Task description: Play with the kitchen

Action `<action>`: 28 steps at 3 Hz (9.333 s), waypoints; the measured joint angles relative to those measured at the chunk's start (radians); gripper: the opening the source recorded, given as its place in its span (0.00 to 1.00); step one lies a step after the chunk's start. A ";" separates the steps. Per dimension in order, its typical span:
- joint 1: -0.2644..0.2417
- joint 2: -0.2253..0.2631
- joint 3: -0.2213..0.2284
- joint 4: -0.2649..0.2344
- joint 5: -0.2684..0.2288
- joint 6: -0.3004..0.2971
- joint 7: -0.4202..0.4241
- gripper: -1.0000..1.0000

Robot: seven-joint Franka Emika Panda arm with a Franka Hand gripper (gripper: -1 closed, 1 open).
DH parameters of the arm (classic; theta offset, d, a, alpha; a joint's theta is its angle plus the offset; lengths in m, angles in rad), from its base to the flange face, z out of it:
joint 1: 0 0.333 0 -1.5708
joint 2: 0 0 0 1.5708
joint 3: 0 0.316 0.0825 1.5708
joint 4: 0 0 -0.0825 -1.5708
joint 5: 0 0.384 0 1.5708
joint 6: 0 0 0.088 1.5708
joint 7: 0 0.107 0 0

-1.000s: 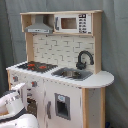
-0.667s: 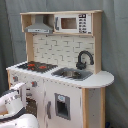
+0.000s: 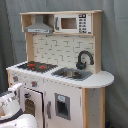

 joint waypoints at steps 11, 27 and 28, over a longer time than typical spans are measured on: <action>0.298 0.045 0.086 0.159 0.142 -0.712 -0.120 1.00; 0.493 0.304 -0.324 0.361 0.512 -1.228 -1.752 1.00; 0.492 0.335 -0.347 0.359 0.565 -1.298 -1.819 1.00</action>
